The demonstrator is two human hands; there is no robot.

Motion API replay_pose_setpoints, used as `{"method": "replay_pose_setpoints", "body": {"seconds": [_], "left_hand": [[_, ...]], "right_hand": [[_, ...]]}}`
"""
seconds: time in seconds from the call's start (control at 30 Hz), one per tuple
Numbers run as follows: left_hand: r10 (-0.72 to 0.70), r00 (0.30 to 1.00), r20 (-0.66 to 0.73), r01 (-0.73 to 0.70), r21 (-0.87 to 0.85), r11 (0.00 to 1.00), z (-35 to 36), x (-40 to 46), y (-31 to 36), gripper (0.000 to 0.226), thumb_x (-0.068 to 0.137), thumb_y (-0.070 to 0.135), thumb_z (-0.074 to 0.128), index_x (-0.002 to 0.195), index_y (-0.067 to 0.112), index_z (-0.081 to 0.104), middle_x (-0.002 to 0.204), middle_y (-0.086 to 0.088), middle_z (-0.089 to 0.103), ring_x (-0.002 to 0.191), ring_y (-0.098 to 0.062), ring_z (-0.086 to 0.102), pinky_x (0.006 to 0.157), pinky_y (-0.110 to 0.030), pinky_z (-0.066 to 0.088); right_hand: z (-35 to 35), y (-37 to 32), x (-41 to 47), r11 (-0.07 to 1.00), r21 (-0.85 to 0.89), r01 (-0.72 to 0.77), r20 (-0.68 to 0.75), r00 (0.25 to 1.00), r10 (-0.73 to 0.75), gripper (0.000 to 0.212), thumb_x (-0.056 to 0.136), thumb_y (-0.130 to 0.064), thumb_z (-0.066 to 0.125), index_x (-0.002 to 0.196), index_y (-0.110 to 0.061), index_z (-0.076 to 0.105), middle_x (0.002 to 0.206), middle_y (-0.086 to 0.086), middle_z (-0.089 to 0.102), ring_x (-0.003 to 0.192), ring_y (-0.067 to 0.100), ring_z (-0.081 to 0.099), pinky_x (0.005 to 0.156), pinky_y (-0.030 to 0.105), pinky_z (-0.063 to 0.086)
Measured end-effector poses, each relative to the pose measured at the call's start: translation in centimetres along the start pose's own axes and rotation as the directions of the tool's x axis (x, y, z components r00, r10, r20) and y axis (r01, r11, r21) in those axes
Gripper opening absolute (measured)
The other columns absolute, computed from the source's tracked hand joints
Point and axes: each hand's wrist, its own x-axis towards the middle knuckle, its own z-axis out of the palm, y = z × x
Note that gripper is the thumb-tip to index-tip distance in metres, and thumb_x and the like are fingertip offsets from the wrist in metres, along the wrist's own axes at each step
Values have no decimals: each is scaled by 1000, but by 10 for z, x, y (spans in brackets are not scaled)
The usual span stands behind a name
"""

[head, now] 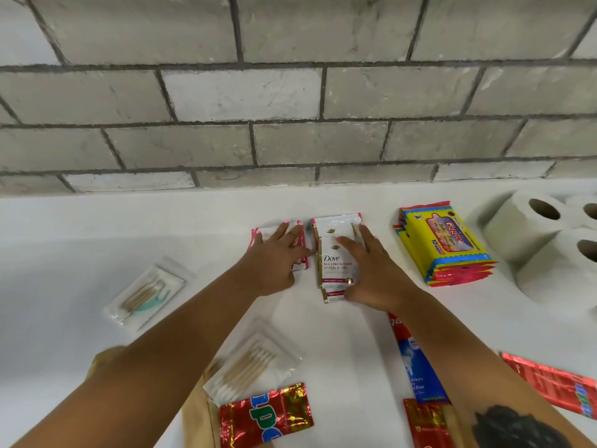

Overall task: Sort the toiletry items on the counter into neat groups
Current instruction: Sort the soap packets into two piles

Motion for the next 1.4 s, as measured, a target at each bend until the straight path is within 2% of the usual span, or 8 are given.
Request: {"method": "replay_pose_setpoints", "body": {"seconds": [0.13,0.3,0.47,0.67,0.8,0.93,1.13,1.4], "left_hand": [[-35,999,24,36,-39,999,2,3,-4,59,88,20,53,143,22,34,160,-6,2,147,-28,5,110,-53,32],[-71,992,-104,70,-11,997,-3,-7,18,56,87,36,53,140,22,39,157,-4,19,147,-25,10,115,-55,11],[-114,944,-309,44,-224,974,10,-19,62,74,67,47,68,130,14,48,126,-6,50,112,-28,54,89,-37,46],[-172,947,-273,117,-204,972,6,2,69,56,83,35,57,133,14,41,143,-7,33,101,-30,61,76,-39,54],[-285,927,-243,178,-382,907,7,10,73,50,81,19,60,128,9,46,136,-10,39,106,-31,58,80,-39,52],[-453,891,-43,290,-714,638,-7,20,79,47,77,9,65,121,1,50,124,-13,43,111,-28,50,83,-27,43],[-488,867,100,396,-734,552,-19,29,75,45,78,13,67,120,3,51,124,-14,51,109,-24,53,70,-22,36],[-491,855,169,409,-801,437,-20,21,77,66,68,13,80,122,5,43,111,-7,57,102,-22,58,66,-25,45]], "right_hand": [[0,2,-1,999,25,28,-27,999,-27,99,68,-36,77,147,-38,17,159,-3,-12,148,25,4,115,45,28],[0,5,-9,997,65,45,-57,998,-41,101,68,-32,79,147,-29,17,159,1,-5,148,19,0,115,39,30],[-1,9,-18,979,197,-46,-79,995,63,111,63,-22,85,149,-24,15,159,1,9,147,13,3,109,28,30],[-2,2,-18,983,163,-89,-226,966,125,76,75,-13,74,141,-20,37,149,1,34,130,20,44,96,28,43],[-5,1,-7,934,330,-138,-222,950,219,81,64,-19,84,134,-16,43,134,3,49,117,23,52,93,26,44],[-23,-2,15,504,804,-315,48,879,474,65,78,-12,75,133,-1,41,112,10,58,89,22,61,73,37,54],[-17,-1,46,701,571,-428,20,861,509,47,74,-28,76,109,-1,61,107,17,67,98,32,65,88,45,54],[-16,1,34,647,587,-486,127,845,520,59,63,-32,80,112,-5,60,114,14,65,106,32,62,93,47,51]]}}
